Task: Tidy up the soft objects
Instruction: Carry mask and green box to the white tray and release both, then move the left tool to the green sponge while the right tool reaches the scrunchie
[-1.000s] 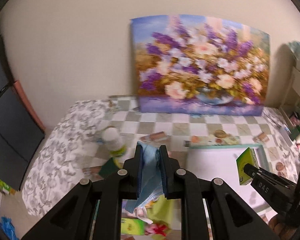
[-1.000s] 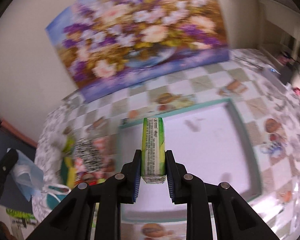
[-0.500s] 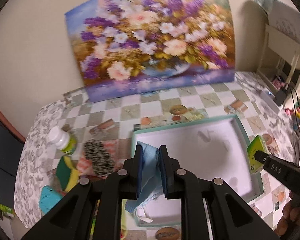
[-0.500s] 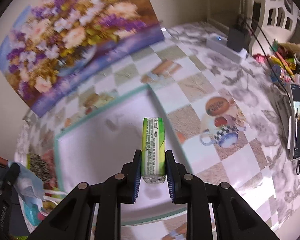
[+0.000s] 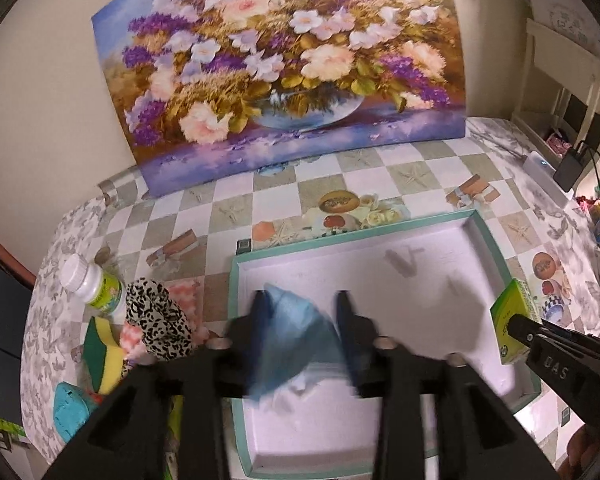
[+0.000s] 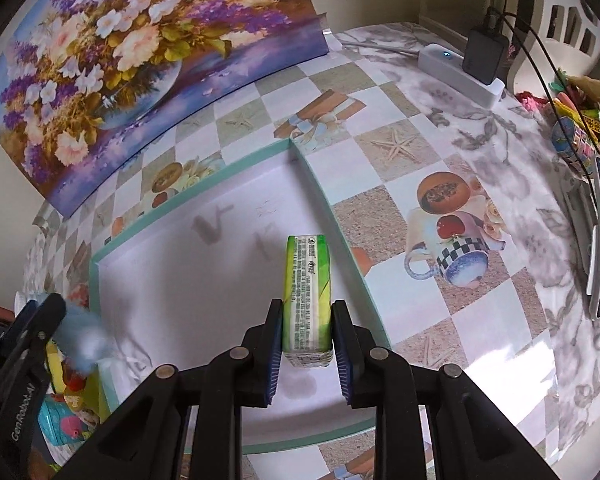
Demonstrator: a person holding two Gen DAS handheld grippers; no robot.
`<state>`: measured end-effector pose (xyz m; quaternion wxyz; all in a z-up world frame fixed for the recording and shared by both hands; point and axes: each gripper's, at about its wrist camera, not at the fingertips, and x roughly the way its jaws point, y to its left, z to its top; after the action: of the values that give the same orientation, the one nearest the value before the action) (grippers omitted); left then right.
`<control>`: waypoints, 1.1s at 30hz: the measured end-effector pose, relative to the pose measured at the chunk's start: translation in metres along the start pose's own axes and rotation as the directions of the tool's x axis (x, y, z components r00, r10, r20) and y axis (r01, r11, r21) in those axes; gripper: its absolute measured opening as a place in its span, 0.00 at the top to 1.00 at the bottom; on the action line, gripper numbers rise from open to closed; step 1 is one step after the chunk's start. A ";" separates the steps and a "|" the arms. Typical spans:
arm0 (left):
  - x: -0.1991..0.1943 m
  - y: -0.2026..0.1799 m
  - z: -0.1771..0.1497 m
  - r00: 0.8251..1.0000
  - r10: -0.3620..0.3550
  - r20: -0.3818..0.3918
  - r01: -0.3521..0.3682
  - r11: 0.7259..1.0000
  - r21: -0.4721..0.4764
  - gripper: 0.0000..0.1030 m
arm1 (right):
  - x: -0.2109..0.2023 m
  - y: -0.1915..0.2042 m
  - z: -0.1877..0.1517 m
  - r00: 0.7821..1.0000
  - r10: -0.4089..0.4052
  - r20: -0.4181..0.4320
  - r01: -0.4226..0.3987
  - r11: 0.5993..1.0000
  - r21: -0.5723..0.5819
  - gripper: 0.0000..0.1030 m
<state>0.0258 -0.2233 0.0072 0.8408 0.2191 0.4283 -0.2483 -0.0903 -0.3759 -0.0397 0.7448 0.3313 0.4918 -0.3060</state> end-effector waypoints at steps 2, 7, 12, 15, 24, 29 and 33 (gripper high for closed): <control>0.005 0.006 -0.001 1.000 -0.001 -0.019 0.000 1.000 -0.025 0.51 | -0.002 0.002 0.000 1.000 -0.003 0.009 0.003 1.000 -0.001 0.75; 0.010 0.022 -0.002 0.999 0.006 -0.040 -0.009 0.997 -0.073 0.36 | -0.005 0.007 0.000 1.000 -0.022 0.017 0.023 0.999 -0.024 0.56; 0.020 0.045 -0.006 0.997 0.003 -0.083 -0.016 0.986 -0.163 0.19 | -0.008 0.013 -0.001 0.998 -0.054 0.023 0.055 0.997 -0.051 0.34; 0.029 0.061 -0.011 0.994 0.009 -0.111 -0.033 0.975 -0.218 0.12 | -0.007 0.016 -0.002 0.997 -0.073 0.032 0.075 0.995 -0.068 0.23; 0.048 0.115 -0.029 0.981 -0.016 -0.192 -0.057 0.926 -0.374 0.12 | -0.007 0.027 -0.005 0.991 -0.120 0.063 0.126 0.987 -0.104 0.00; 0.040 0.143 -0.031 0.983 -0.015 -0.183 -0.066 0.901 -0.429 0.12 | -0.011 0.038 -0.006 0.992 -0.096 0.083 0.104 0.989 -0.100 0.00; 0.030 0.164 -0.031 0.985 -0.004 -0.171 -0.075 0.888 -0.453 0.12 | -0.016 0.053 -0.008 0.990 -0.089 0.107 0.102 0.987 -0.121 0.00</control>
<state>0.1212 -0.0837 -0.0089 0.8344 0.0426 0.5393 -0.1055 -0.0587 -0.3359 -0.0167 0.7726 0.2437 0.4872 -0.3260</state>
